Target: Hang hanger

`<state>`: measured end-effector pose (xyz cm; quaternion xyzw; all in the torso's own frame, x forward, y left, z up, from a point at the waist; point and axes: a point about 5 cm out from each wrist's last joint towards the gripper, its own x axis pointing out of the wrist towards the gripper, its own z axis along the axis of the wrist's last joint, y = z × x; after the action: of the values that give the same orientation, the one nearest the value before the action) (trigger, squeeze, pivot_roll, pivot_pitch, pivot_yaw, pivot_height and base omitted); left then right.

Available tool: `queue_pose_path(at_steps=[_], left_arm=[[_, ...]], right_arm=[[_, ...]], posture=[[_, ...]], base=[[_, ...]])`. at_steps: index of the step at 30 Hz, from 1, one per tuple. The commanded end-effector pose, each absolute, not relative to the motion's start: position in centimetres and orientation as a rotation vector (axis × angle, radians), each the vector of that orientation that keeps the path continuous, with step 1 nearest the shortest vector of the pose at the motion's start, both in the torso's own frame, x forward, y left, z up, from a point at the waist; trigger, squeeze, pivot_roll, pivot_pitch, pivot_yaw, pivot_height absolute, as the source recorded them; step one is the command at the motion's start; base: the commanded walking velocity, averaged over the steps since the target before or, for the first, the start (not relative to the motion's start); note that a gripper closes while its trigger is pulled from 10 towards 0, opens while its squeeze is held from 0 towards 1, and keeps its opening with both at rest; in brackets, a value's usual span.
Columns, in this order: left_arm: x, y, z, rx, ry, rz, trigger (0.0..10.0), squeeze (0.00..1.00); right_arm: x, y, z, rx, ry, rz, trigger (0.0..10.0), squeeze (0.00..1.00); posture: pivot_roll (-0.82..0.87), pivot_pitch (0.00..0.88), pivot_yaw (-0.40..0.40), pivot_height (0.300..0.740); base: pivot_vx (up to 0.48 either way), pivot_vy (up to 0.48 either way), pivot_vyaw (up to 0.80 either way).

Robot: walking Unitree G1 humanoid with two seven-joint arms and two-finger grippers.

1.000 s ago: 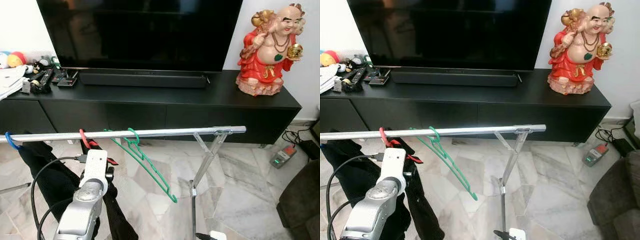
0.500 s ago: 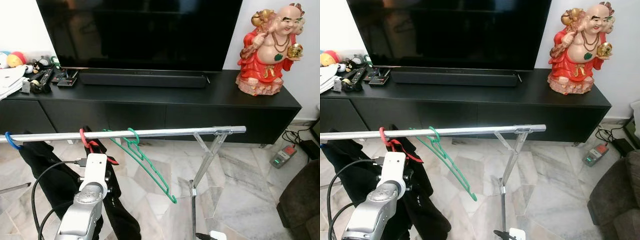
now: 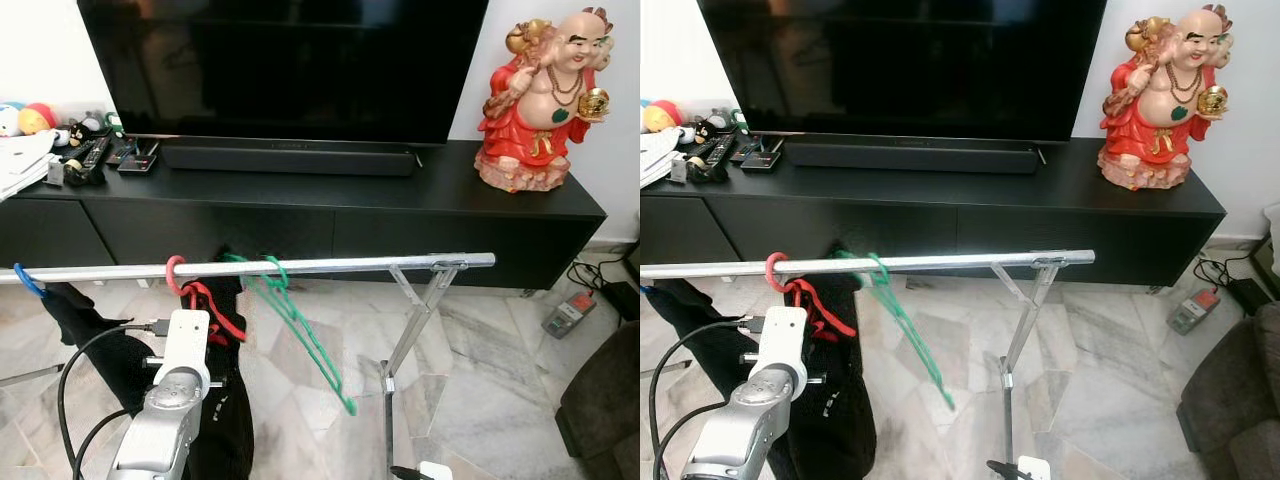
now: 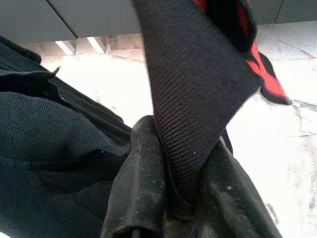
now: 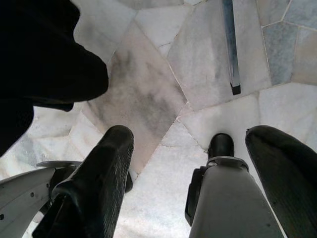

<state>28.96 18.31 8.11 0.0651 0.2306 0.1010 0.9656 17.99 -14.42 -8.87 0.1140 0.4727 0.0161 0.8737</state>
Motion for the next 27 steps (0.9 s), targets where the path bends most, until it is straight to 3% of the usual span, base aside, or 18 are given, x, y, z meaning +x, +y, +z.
queue_pose_path(at_steps=[1,7,8,10,11,14,15,18,19,21,22,27], left_arm=[[28.5,18.1,7.2,0.144,0.508,0.185,0.0,0.0],[28.5,17.6,7.0,0.131,0.499,0.129,0.0,0.0],[28.5,17.4,7.1,0.129,0.483,0.106,4.5,0.0],[28.6,17.3,7.2,0.129,0.472,0.092,4.5,0.0],[28.6,17.2,7.2,0.125,0.457,0.081,10.0,0.0],[28.7,17.2,7.3,0.107,0.438,0.082,10.0,0.0],[28.7,17.3,7.3,0.088,0.435,0.09,10.0,1.0],[28.8,17.4,7.2,0.087,0.437,0.095,10.0,1.0],[28.8,17.4,7.2,0.088,0.434,0.093,10.0,0.2],[28.9,17.4,7.2,0.087,0.433,0.092,10.0,0.2],[29.0,17.4,7.2,0.081,0.424,0.088,10.0,0.0],[29.6,17.1,7.2,0.066,0.401,0.077,10.0,0.0]], right_arm=[[17.7,-14.2,-9.0,0.255,1.002,0.028,10.0,0.0],[17.7,-14.2,-9.0,0.258,1.003,0.029,10.0,0.0],[17.7,-14.2,-9.0,0.259,1.003,0.029,10.0,0.0],[17.7,-14.2,-9.0,0.259,1.003,0.03,10.0,0.0],[17.7,-14.2,-9.0,0.259,1.003,0.03,10.0,0.0],[17.7,-14.2,-9.0,0.258,1.003,0.03,10.0,0.0],[17.7,-14.2,-9.0,0.258,1.003,0.03,10.0,0.0],[17.7,-14.3,-9.0,0.258,1.003,0.03,10.0,0.0],[17.7,-14.3,-9.0,0.258,1.003,0.03,10.0,0.0],[17.7,-14.3,-9.0,0.257,1.003,0.03,10.0,0.0],[17.7,-14.3,-9.0,0.258,1.003,0.031,10.0,0.0],[17.7,-14.3,-9.0,0.257,1.002,0.031,10.0,0.0]], posture=[[0.06,0.099,0.01,0.74],[0.06,0.1,0.01,0.74],[0.06,0.102,0.009,0.74],[0.06,0.102,0.009,0.74],[0.06,0.102,0.009,0.74],[0.06,0.102,0.008,0.74],[0.06,0.104,0.009,0.74],[0.06,0.104,0.008,0.74],[0.06,0.105,0.007,0.74],[0.06,0.105,0.007,0.74],[0.06,0.105,0.006,0.74],[0.06,0.105,0.006,0.74]], base=[[0.0,0.0,0.0],[0.0,0.0,0.0],[0.0,0.0,0.0],[0.0,0.0,0.0],[0.0,0.0,0.0],[0.0,0.0,0.0],[0.0,0.0,0.0],[0.0,0.0,0.0],[0.0,0.0,0.0],[0.0,0.0,0.0],[0.0,0.0,0.0],[0.0,0.0,0.0]])
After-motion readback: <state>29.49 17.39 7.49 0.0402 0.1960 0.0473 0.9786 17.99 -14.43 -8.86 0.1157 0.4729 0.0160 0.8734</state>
